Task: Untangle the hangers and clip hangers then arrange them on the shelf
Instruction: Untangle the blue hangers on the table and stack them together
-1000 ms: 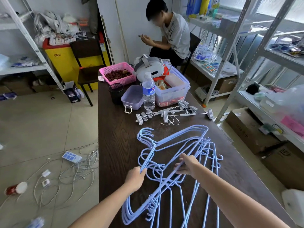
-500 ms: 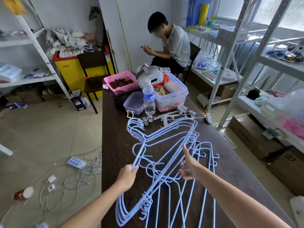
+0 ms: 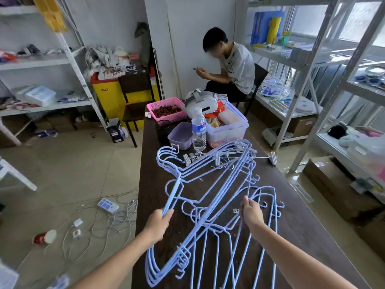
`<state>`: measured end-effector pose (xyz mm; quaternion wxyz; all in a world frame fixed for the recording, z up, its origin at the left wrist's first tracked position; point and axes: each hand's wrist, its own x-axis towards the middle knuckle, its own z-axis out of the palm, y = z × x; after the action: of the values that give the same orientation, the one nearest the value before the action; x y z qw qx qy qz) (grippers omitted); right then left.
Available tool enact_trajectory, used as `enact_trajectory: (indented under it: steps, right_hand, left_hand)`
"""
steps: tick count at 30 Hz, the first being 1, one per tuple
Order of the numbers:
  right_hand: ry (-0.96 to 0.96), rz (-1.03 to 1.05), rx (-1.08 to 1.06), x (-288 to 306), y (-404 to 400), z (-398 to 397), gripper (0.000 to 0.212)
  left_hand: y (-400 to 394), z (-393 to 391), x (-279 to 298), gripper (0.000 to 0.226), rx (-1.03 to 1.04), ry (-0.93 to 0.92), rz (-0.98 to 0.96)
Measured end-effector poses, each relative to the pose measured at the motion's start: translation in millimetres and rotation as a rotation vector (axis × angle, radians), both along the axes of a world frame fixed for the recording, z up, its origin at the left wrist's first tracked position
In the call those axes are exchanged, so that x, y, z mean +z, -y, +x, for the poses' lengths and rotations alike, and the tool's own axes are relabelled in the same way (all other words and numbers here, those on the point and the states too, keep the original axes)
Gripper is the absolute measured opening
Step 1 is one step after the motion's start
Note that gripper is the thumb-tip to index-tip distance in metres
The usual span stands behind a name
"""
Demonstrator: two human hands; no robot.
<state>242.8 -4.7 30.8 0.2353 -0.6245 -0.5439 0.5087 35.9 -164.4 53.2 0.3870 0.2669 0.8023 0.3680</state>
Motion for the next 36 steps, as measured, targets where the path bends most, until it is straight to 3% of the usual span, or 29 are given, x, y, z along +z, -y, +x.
enact_trajectory:
  steps: [4, 11, 14, 22, 27, 36]
  right_hand:
    - [-0.378, -0.028, -0.171, 28.6, -11.1, -8.0, 0.040]
    - [-0.672, -0.067, -0.295, 45.9, -9.4, -23.9, 0.043]
    - [-0.771, -0.112, -0.335, 41.3, -4.1, -31.2, 0.046]
    - [-0.830, -0.087, -0.294, 59.7, -28.2, -0.1, 0.043]
    - [-0.863, -0.083, -0.283, 66.8, -17.0, -22.6, 0.043]
    - [-0.850, -0.001, -0.286, 78.7, -52.5, 4.2, 0.043]
  left_hand:
    - [-2.3, 7.6, 5.0, 0.038, 0.114, 0.122, 0.090]
    - [-7.9, 19.5, 15.4, 0.036, 0.131, 0.177, 0.211]
    - [-7.3, 17.4, 18.8, 0.033, 0.099, 0.104, 0.205]
    - [4.2, -4.7, 19.3, 0.039, 0.188, -0.051, 0.231]
    - [-10.1, 15.0, 15.8, 0.038, 0.197, 0.085, 0.266]
    - [-5.4, -15.5, 24.4, 0.038, 0.171, -0.039, 0.273]
